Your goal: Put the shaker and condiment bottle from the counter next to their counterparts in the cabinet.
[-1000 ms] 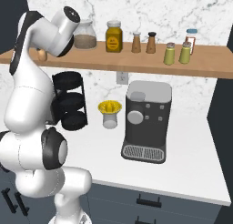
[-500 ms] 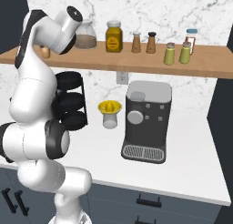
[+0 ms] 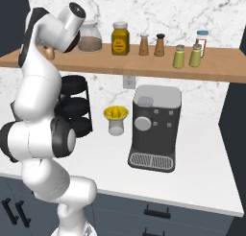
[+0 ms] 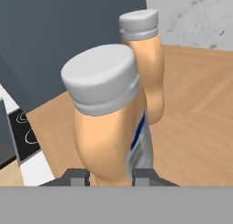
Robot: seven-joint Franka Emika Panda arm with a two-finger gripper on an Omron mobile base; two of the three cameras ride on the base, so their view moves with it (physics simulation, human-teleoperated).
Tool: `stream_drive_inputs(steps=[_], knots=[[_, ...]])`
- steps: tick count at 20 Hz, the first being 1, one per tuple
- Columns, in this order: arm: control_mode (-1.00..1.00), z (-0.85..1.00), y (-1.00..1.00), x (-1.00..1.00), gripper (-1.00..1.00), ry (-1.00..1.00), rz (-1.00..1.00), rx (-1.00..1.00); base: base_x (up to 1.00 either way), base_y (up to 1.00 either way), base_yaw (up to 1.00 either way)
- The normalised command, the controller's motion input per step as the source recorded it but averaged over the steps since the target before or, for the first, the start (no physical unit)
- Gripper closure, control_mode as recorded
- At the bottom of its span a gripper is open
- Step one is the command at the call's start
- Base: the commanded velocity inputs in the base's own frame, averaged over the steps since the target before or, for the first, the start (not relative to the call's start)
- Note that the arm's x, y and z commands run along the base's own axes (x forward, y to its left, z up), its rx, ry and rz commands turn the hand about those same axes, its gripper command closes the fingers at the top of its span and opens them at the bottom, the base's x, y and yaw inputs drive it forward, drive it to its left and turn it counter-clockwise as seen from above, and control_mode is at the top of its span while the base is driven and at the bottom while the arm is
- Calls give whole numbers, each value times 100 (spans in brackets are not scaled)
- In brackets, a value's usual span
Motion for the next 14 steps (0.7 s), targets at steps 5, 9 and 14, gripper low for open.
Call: stream_drive_inputs(steps=[5, 9, 14], knots=[[-100, -23, 25, 19, 100, -1, 0, -13, 0, 0, 0], [-100, -17, 52, 0, -100, -7, 0, -15, 0, 0, 0], [-100, -1, -2, 3, -100, -4, 0, 0, 0, 0, 0]])
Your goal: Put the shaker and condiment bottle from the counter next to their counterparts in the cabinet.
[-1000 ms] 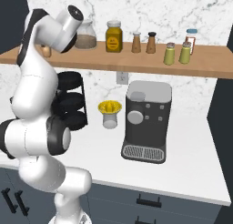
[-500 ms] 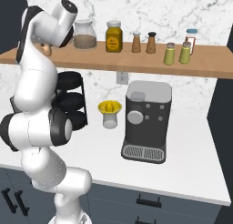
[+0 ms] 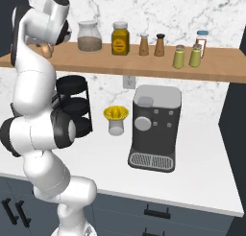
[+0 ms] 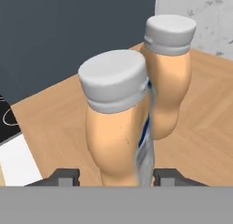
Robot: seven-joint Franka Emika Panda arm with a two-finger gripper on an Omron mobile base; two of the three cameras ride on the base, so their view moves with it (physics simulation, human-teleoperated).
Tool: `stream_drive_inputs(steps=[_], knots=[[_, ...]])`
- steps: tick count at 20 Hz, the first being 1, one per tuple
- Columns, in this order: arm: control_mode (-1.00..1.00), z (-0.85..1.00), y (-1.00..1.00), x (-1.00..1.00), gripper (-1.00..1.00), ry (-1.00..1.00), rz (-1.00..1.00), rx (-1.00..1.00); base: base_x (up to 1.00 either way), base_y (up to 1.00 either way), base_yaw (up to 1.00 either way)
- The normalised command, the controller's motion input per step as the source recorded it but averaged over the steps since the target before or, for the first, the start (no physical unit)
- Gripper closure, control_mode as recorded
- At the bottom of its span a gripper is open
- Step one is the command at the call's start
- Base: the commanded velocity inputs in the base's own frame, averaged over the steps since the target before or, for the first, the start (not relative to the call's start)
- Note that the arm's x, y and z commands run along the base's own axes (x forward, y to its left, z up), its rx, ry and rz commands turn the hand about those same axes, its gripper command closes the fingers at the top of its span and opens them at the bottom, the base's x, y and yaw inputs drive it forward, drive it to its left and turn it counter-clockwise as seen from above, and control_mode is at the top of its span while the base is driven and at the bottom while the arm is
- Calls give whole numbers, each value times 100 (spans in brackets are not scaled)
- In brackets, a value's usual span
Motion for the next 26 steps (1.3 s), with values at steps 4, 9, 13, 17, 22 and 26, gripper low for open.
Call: stream_drive_inputs(steps=[4, 9, 13, 17, 22, 26], knots=[[-100, -2, 0, 0, -100, -6, 0, 0, 0, 0, 0], [-100, -6, 0, 0, -100, -7, 0, 0, 0, 0, 0], [-100, -5, 0, 0, -100, -5, 0, 0, 0, 0, 0], [-100, -12, 0, -28, -100, -2, 0, 0, 0, 0, 0], [-100, -15, 0, -85, -100, -1, 0, 0, 0, 0, 0], [-100, -22, -13, -100, -100, -5, 0, 7, 0, 0, 0]])
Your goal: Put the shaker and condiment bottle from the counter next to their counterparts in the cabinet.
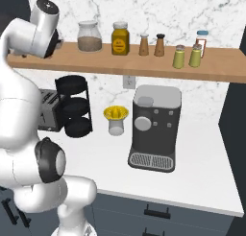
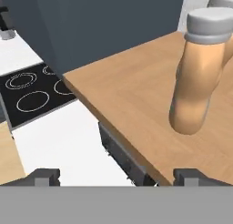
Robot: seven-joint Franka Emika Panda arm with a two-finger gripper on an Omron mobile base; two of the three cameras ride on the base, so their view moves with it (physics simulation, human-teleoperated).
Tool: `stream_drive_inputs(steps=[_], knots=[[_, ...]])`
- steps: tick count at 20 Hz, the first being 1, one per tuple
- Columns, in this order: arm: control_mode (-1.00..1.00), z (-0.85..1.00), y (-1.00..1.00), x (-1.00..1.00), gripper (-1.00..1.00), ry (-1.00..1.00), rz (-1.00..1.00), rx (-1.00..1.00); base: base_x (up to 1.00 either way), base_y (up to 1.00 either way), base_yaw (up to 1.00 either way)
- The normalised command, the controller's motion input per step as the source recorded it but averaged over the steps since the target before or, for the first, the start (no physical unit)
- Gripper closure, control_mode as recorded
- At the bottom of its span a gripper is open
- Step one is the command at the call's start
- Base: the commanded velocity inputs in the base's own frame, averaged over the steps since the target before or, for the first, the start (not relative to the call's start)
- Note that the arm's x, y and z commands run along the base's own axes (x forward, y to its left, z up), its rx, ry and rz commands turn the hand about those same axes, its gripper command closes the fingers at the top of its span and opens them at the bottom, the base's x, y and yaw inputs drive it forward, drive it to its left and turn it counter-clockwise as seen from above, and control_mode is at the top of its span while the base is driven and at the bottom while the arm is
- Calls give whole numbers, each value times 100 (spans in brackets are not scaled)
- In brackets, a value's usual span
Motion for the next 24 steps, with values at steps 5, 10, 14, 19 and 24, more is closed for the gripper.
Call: stream_drive_inputs(steps=[5, 10, 14, 19, 24], knots=[[-100, -32, -24, -100, -100, -5, 0, 13, 0, 0, 0], [-100, -62, -27, -100, -100, -10, 0, 11, 0, 0, 0], [-100, -89, -24, -100, -100, -20, -2, 3, 0, 0, 0], [-100, -100, -20, -100, -100, -21, -3, 0, 0, 0, 0], [-100, -82, -24, -100, -100, -9, -2, 1, 0, 0, 0]])
